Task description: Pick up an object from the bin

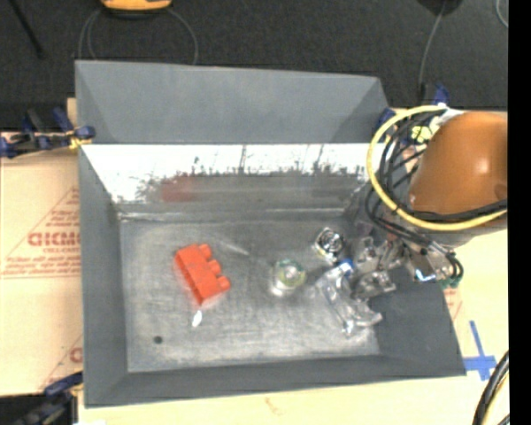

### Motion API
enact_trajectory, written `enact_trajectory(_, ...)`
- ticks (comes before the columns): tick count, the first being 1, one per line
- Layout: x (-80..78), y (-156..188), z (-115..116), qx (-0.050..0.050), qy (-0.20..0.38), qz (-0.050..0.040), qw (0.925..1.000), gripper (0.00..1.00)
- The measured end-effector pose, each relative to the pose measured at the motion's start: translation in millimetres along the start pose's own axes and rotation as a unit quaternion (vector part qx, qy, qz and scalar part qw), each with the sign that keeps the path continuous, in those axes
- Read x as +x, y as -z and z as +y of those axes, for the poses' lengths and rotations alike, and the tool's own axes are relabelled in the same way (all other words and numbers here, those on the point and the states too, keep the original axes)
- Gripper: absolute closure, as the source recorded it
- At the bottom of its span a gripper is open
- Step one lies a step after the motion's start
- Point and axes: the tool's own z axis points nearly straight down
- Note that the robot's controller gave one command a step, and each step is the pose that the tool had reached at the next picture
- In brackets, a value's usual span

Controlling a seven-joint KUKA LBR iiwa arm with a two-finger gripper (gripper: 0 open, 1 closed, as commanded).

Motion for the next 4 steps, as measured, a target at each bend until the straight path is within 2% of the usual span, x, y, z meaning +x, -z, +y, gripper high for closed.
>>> enact_trajectory(1,-0.2,-56,9,-0.002,-0.021,0.0016,0.9998,1.0)
enact_trajectory(2,-12.3,-10,6,0.001,-0.023,-0.0032,0.9997,1.0)
enact_trajectory(3,-5.6,-24,6,0.0,-0.016,0.0003,0.9999,1.0)
enact_trajectory(4,-50.7,-49,39,-0.001,-0.081,-0.002,0.9967,1.0)
